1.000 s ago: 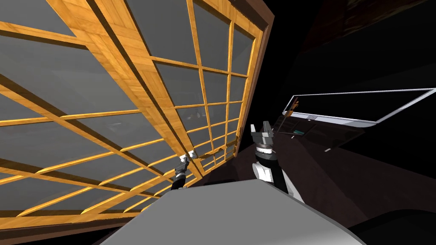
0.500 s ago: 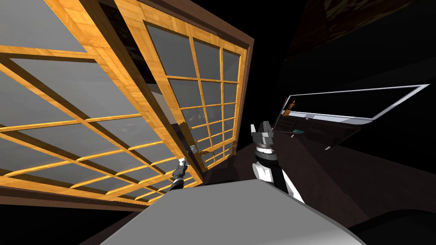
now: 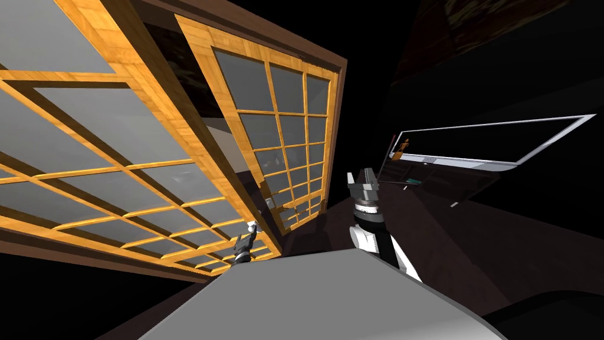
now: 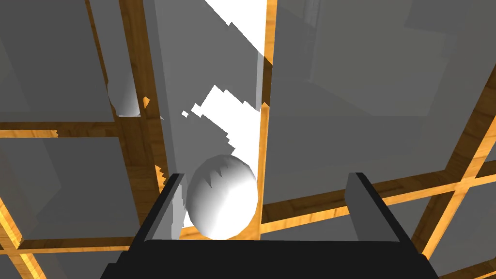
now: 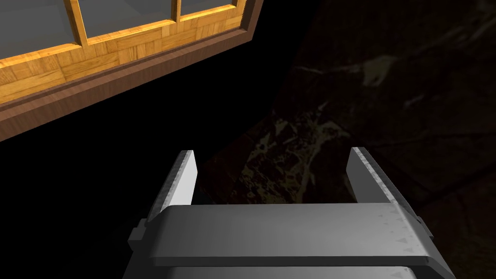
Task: Pull the door open
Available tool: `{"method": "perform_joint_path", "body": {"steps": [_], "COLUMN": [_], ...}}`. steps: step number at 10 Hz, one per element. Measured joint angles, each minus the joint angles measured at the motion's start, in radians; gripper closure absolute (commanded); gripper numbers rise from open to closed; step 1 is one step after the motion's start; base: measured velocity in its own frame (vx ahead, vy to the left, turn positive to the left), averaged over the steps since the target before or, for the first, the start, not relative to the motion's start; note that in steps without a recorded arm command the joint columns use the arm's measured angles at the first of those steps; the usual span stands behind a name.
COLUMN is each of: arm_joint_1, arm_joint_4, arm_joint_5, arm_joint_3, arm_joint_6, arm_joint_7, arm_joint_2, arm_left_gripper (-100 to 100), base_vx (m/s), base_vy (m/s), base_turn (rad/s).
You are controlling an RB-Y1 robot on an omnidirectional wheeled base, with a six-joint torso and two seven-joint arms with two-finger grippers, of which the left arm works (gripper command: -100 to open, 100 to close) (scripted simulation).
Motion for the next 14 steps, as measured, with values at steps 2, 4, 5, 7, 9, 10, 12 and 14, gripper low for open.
{"method": "perform_joint_path", "body": {"steps": [2,4,5,7,9,10,12,14], "arm_joint_1": [0.013,0.028,0.059,0.062,0.038,0.037,0.049,0.069], "arm_joint_4": [-0.011,-0.016,-0.069,-0.051,0.008,0.025,0.011,-0.033], "arm_joint_5": [0.003,0.012,0.014,0.022,0.029,0.035,0.036,0.039], "arm_joint_3": [0.001,-0.001,-0.010,-0.007,0.000,0.001,-0.001,-0.006], "arm_joint_6": [0.009,0.010,0.043,0.028,0.002,-0.011,-0.003,0.021], "arm_joint_7": [0.011,0.033,0.058,0.073,0.072,0.083,0.095,0.105], "arm_joint_2": [-0.003,0.001,-0.004,0.004,0.017,0.023,0.021,0.008], "arm_left_gripper": [100,100,100,100,100,100,100,100], "base_vx": [-0.065,-0.103,-0.081,-0.033,-0.032,-0.034,-0.013,-0.050], "base_vy": [-0.020,-0.027,-0.025,0.000,-0.005,-0.003,-0.002,-0.004], "base_turn": [0.010,0.014,0.015,0.002,-0.012,0.003,0.013,-0.018]}}
